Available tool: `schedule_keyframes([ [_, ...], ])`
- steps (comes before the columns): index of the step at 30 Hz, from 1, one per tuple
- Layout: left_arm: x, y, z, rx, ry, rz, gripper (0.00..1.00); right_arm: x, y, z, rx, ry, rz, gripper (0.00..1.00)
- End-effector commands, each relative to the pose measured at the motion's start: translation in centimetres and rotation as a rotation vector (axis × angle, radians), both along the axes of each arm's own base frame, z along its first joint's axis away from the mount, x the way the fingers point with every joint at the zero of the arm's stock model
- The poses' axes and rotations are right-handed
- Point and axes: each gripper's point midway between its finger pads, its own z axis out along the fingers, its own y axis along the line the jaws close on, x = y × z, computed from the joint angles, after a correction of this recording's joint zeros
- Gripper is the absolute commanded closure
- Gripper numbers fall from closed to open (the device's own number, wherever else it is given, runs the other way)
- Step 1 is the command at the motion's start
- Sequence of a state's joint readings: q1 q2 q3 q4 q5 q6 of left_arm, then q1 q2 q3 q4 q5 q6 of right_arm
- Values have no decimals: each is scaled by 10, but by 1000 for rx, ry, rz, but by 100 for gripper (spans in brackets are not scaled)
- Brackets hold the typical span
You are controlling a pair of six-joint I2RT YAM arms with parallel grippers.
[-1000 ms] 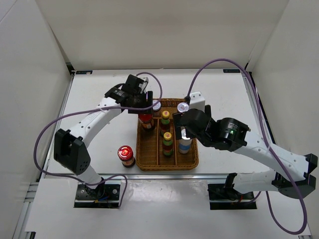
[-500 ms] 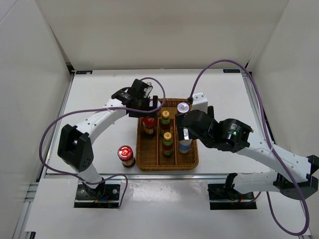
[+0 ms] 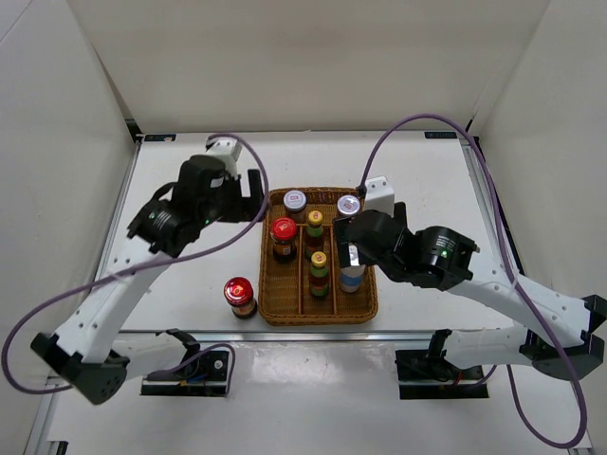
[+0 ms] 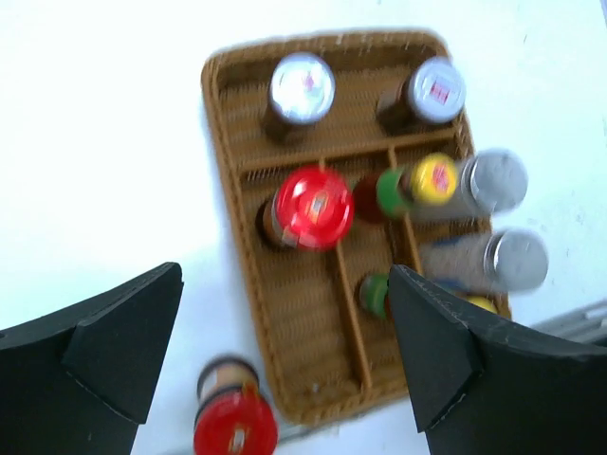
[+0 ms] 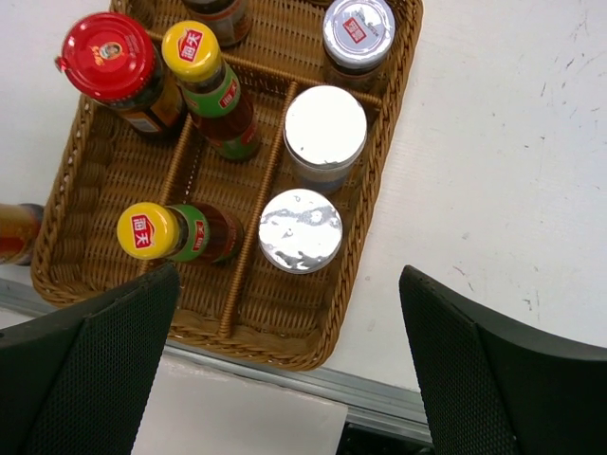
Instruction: Organize the condiment bottles
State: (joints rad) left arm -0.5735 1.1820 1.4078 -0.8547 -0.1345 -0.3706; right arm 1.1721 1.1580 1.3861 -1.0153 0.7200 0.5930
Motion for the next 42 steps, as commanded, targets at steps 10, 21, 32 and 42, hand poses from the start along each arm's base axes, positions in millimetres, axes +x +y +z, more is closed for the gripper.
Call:
schedule_keyframes([
  [10, -79, 27, -119, -9, 364, 99, 0, 10, 10, -12, -34, -8, -2, 0],
  [21, -93, 28, -172, 21, 509, 145, 0, 10, 8, -19, -48, 6, -5, 0],
  [32, -104, 25, -173, -56, 541, 178, 0, 9, 8, -23, -53, 16, 1, 0],
  [42, -124, 27, -186, -82, 623, 198, 0, 8, 10, -26, -59, 26, 7, 0],
])
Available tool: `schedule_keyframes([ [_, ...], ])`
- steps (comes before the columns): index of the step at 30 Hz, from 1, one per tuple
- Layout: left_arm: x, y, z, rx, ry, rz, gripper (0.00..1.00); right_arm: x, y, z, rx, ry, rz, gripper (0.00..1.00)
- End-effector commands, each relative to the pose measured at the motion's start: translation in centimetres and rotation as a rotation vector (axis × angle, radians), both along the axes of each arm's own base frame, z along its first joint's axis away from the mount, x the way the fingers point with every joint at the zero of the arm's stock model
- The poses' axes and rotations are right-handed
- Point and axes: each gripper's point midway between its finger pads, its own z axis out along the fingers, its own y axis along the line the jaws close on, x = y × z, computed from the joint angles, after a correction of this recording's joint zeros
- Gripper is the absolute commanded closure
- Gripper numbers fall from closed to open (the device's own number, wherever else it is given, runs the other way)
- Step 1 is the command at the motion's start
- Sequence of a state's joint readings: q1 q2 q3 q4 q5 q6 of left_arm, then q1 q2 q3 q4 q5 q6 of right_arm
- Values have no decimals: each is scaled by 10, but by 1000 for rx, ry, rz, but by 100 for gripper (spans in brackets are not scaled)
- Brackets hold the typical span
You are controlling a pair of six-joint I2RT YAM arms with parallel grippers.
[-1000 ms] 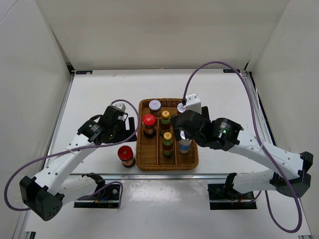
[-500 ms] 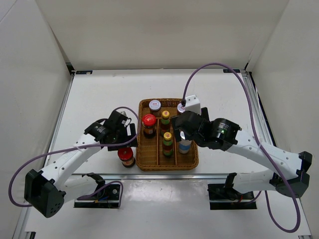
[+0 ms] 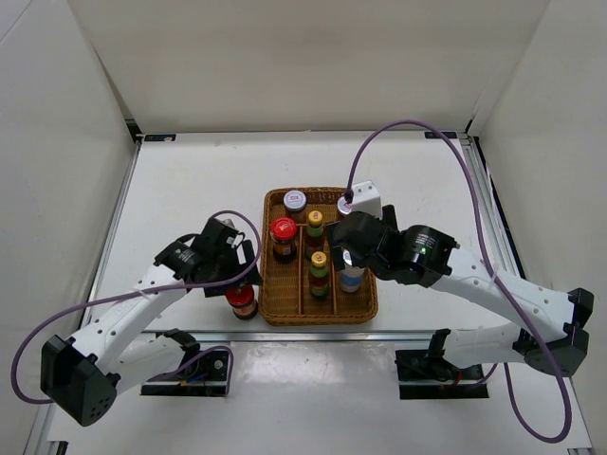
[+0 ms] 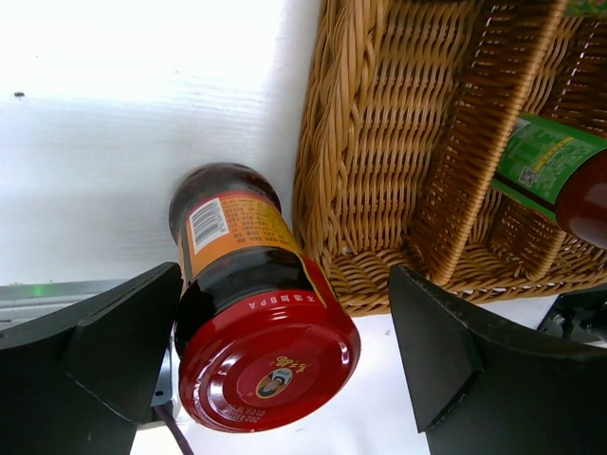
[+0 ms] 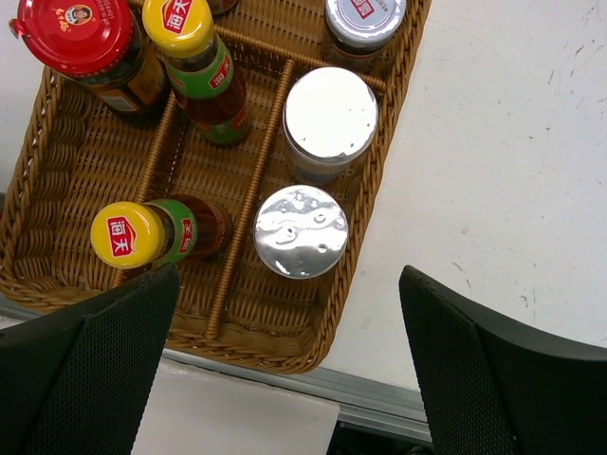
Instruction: Organize the condiment bottles
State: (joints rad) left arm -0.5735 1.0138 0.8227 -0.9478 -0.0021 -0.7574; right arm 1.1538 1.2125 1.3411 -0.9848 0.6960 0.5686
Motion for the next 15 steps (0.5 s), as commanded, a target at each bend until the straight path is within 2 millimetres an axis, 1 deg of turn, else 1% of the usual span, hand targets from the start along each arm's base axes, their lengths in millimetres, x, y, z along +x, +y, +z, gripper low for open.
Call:
schedule_keyframes([
  [1, -10, -4, 1, -40, 24, 8, 0, 3, 3, 2, 16, -13, -5, 0],
  [2, -10, -3, 3, -45, 16, 7, 0, 3, 3, 2, 16, -13, -5, 0],
  [3, -13, -1, -1, -35, 32, 8, 0, 3, 3, 2, 16, -13, -5, 0],
  [5, -15, 0, -2, -29, 41, 8, 0, 3, 2, -2, 7, -9, -5, 0],
  [9, -18, 0, -2, -32, 54, 4, 0, 3, 2, -2, 7, -9, -5, 0],
  [12, -25, -1, -4, -25, 72, -8, 0, 3, 4, -1, 16, -13, -5, 0],
  [14, -29, -6, -4, -31, 78, -14, 0, 3, 4, -1, 22, -11, -11, 0],
  [15, -29, -6, -4, -31, 78, -14, 3, 3, 3, -4, 14, -8, -11, 0],
])
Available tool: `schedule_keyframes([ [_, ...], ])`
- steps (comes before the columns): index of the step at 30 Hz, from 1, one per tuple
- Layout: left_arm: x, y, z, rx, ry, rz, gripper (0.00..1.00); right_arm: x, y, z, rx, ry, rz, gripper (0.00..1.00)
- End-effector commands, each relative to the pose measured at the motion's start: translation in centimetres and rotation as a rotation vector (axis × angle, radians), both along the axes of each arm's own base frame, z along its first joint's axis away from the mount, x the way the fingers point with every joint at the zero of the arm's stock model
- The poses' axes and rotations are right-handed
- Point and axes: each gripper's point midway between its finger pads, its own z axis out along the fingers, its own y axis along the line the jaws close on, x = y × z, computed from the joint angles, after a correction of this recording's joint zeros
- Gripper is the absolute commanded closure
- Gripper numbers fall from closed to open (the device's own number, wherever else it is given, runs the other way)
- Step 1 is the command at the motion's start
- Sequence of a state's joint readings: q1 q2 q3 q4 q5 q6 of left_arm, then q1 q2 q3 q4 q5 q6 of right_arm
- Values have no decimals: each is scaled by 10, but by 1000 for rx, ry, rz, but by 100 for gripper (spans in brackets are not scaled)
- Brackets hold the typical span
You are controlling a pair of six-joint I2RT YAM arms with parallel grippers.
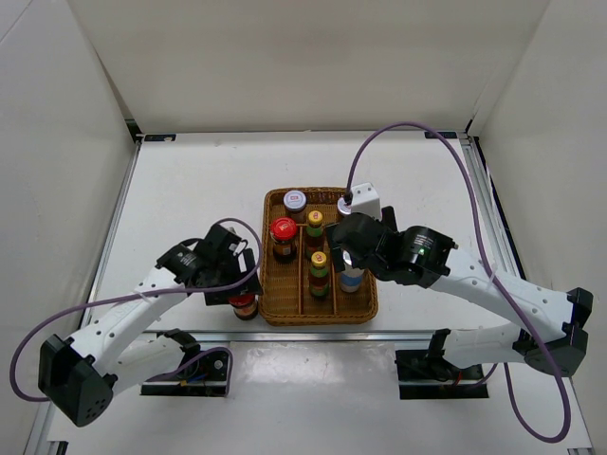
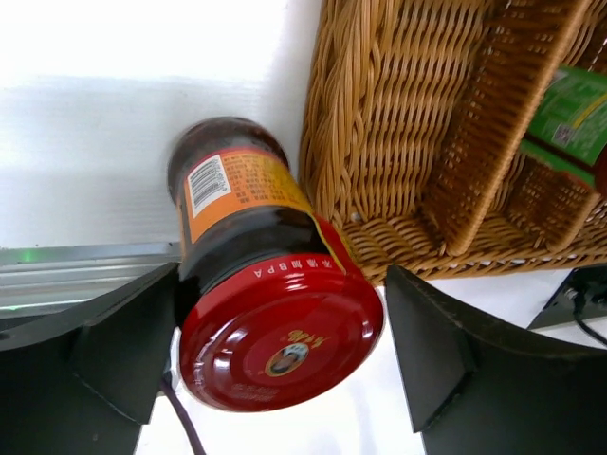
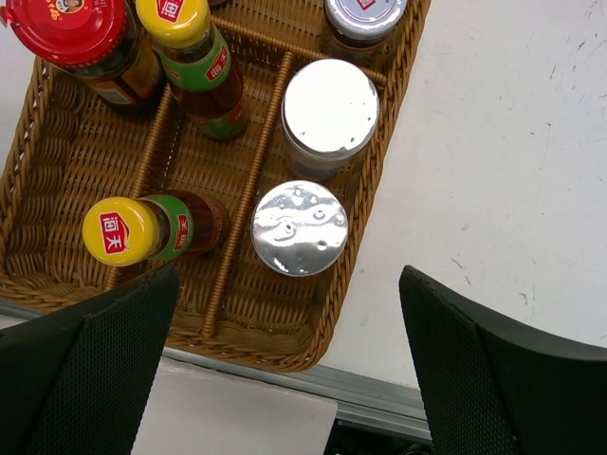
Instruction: Organize the condiment bottles
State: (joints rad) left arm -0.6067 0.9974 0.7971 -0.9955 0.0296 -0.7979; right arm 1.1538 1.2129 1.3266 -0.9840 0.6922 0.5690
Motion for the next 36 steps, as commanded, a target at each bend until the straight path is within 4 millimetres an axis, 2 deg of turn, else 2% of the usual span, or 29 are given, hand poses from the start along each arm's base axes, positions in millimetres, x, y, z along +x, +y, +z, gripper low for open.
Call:
schedule_keyframes([
  [1, -9, -6, 4, -28, 8, -8, 6, 4, 4, 2, 25, -16, -13, 0],
  [2, -11, -8, 4, -28, 8, -22, 8, 4, 4, 2, 25, -16, -13, 0],
  [3, -10, -8, 4, -24, 5, -10, 19, 4, 4, 2, 25, -16, -13, 0],
  [4, -11, -9, 4, -24, 5, -21, 24, 4, 4, 2, 25, -16, -13, 0],
  [6, -10, -8, 7, -11, -9, -21, 30, 4, 5, -1, 17, -12, -13, 0],
  [7, -8, -9, 12, -13, -11, -21, 39, 4, 5, -1, 17, -12, -13, 0],
  [9, -6, -7, 16, 15, -23, -19, 39, 6, 3, -1, 17, -13, -22, 0],
  [10, 0, -8, 27, 9, -50, -13, 41, 7, 2, 0, 14, -19, -28, 0],
  [12, 2, -1, 36, 58, -74, -26, 43, 7, 2, 0, 14, -19, -28, 0],
  [13, 6, 0, 42, 74, -84, -28, 47, 7, 2, 0, 14, -19, -28, 0],
  [14, 15, 0, 61, 73, -140, -19, 49, 7, 2, 0, 14, -19, -28, 0],
  [16, 22, 4, 73, 108, -160, -27, 53, 7, 2, 0, 14, -19, -28, 0],
  [17, 31, -1, 91, 84, -204, -17, 55, 7, 1, 2, 22, -23, -28, 0],
  [20, 40, -13, 106, 80, -234, -41, 58, 7, 1, 2, 22, -23, -28, 0],
  [21, 46, -18, 117, 63, -255, -38, 60, 7, 1, 2, 22, -23, -28, 0],
  [23, 48, -34, 120, 58, -255, -79, 62, 7, 1, 2, 22, -23, -28, 0],
  [24, 52, -43, 128, 39, -276, -90, 63, 6, 0, 5, 32, -27, -28, 0],
  [27, 59, -70, 121, 44, -288, -139, 63, 7, -5, 7, 33, -28, -37, 0],
  [30, 64, -81, 96, 73, -256, -157, 63, 6, -12, 12, 32, -39, -46, 0],
  [31, 65, -90, 89, 63, -248, -173, 63, 5, -18, 11, 8, -40, -53, 0],
  [36, 69, -112, 68, 30, -233, -198, 63, 1, -33, 21, 32, -58, -77, 0],
])
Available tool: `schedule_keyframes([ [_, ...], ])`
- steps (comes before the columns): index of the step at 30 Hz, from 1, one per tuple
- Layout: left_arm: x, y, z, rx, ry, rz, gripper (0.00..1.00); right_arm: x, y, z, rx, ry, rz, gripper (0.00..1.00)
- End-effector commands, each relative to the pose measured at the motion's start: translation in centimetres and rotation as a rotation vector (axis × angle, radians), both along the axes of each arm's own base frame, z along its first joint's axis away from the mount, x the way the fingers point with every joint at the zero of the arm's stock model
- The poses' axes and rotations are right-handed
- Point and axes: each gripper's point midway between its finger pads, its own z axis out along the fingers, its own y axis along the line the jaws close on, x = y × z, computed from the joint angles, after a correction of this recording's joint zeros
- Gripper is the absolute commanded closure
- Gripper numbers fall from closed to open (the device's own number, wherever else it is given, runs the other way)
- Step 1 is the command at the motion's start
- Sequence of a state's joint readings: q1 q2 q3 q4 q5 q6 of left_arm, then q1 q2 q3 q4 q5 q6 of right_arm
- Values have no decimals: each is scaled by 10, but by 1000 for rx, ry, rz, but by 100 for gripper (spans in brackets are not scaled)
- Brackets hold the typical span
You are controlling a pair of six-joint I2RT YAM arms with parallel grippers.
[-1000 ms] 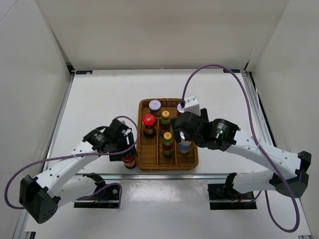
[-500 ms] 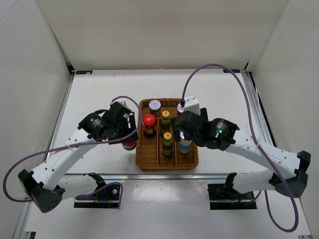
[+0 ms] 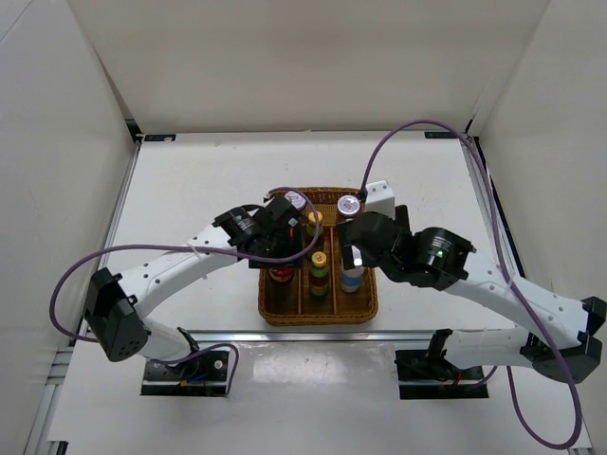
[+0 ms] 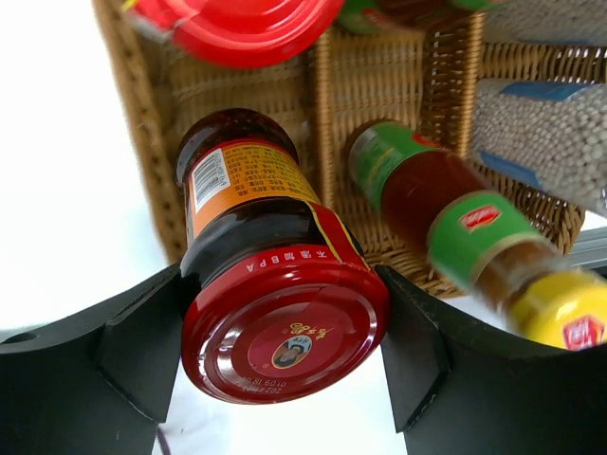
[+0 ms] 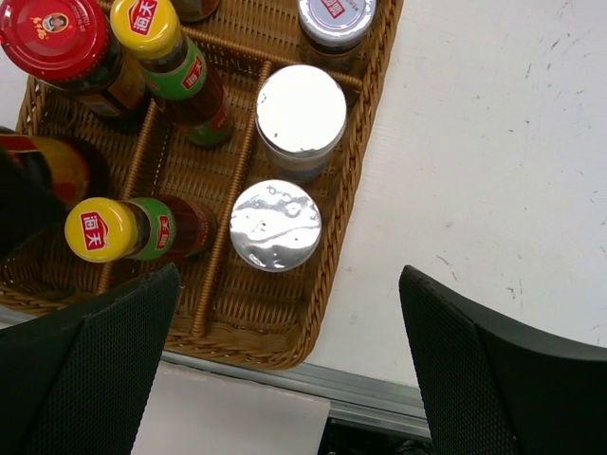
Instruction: Organize the condiment bottles
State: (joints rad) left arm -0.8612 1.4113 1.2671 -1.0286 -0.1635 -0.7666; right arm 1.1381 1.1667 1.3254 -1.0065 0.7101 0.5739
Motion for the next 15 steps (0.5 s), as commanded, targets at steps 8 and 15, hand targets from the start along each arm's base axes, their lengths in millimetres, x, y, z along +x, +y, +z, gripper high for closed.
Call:
schedule_keyframes([
  [8, 16, -28, -23, -75, -34, 2, 58, -6, -33, 14, 22, -38, -65, 0],
  [15, 11, -26, -43, -44, 10, 8, 2, -7, -27, 14, 9, -24, -34, 0],
])
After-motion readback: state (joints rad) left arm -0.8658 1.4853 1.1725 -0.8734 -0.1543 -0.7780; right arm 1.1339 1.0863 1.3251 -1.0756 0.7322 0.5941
